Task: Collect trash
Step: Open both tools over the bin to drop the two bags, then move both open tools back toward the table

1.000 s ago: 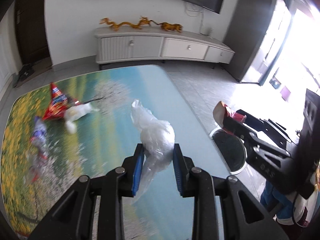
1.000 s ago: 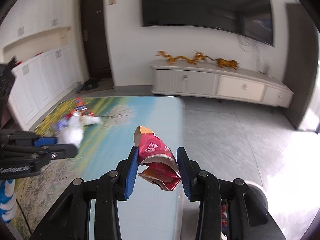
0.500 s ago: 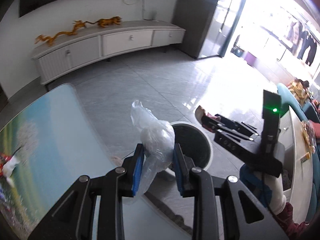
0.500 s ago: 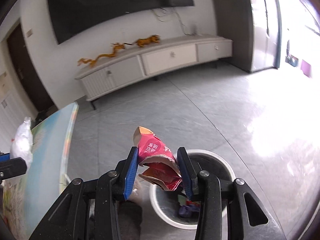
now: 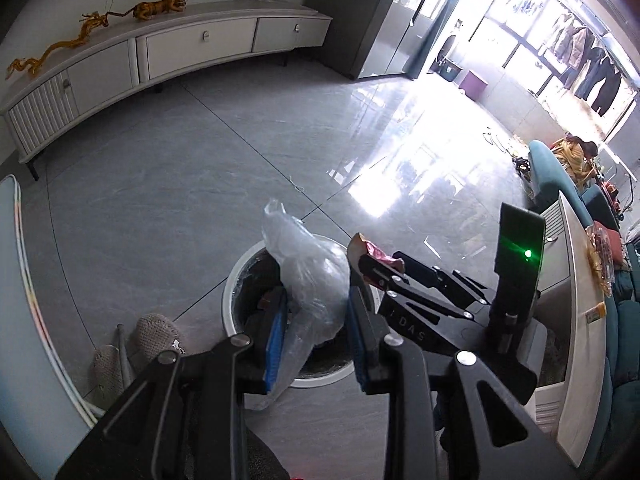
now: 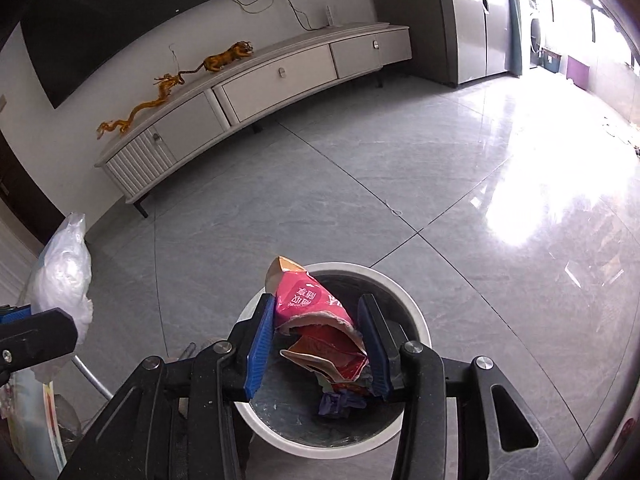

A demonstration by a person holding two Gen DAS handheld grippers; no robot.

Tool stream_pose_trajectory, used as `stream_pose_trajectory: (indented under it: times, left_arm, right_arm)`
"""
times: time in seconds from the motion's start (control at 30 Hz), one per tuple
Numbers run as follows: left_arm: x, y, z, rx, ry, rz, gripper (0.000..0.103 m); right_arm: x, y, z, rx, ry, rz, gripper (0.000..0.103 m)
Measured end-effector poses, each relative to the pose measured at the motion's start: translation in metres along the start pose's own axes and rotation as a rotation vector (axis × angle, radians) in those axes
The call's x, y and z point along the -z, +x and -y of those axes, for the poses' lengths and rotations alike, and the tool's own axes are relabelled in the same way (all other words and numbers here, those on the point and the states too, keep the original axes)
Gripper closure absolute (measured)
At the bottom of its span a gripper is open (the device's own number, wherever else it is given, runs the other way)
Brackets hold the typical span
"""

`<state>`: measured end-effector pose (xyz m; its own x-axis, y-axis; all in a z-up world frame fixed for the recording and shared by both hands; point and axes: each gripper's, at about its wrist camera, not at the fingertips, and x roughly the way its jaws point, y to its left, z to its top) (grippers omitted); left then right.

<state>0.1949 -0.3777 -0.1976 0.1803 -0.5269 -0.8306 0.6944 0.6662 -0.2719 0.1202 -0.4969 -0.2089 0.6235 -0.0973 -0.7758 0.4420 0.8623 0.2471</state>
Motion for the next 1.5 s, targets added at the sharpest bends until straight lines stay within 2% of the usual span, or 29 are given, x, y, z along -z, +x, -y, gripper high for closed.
stream_pose_trajectory:
  times: [0.17, 0.43, 0.5, 0.57, 0.63, 0.73, 0.83, 1.0, 1.2, 1.33, 1.5]
  left_arm:
    - [-0.009, 0.023, -0.002, 0.032, -0.032, -0.018, 0.075]
    - [-0.009, 0.034, -0.013, 0.061, -0.07, -0.031, 0.074]
    - [-0.01, 0.039, -0.015, 0.073, -0.086, -0.036, 0.072]
    - [-0.011, 0.042, -0.017, 0.095, -0.106, -0.038, 0.058]
    - [-0.011, 0.042, -0.014, 0.113, -0.118, -0.03, 0.049]
    - [-0.011, 0.04, -0.011, 0.134, -0.127, -0.025, 0.047]
    - [-0.01, 0.035, -0.011, 0.124, -0.126, -0.008, 0.047]
    - [-0.007, 0.01, -0.006, 0.087, -0.11, 0.056, 0.047]
    - [-0.007, -0.039, 0.007, 0.114, -0.108, 0.137, 0.047]
    - [-0.006, -0.079, 0.011, 0.117, -0.113, 0.214, 0.038]
    - [0.002, -0.124, 0.005, 0.067, -0.114, 0.304, 0.037]
  right_arm:
    - [-0.002, 0.008, 0.011, 0.009, 0.021, -0.014, 0.062]
    - [-0.003, 0.024, 0.012, 0.007, 0.028, -0.045, 0.061]
    - [-0.004, 0.026, 0.012, 0.01, 0.029, -0.049, 0.056]
    - [-0.004, 0.027, 0.014, 0.018, 0.032, -0.051, 0.051]
    - [-0.003, 0.028, 0.016, 0.03, 0.037, -0.052, 0.047]
    - [-0.003, 0.026, 0.019, 0.038, 0.043, -0.052, 0.047]
    - [-0.003, 0.021, 0.02, 0.037, 0.053, -0.044, 0.047]
    - [-0.007, 0.006, 0.015, 0.026, 0.044, -0.015, 0.047]
    - [-0.016, -0.025, -0.001, 0.006, 0.02, 0.048, 0.047]
    - [-0.021, -0.048, -0.01, -0.008, 0.004, 0.098, 0.047]
    - [-0.029, -0.08, -0.029, -0.042, -0.023, 0.166, 0.045]
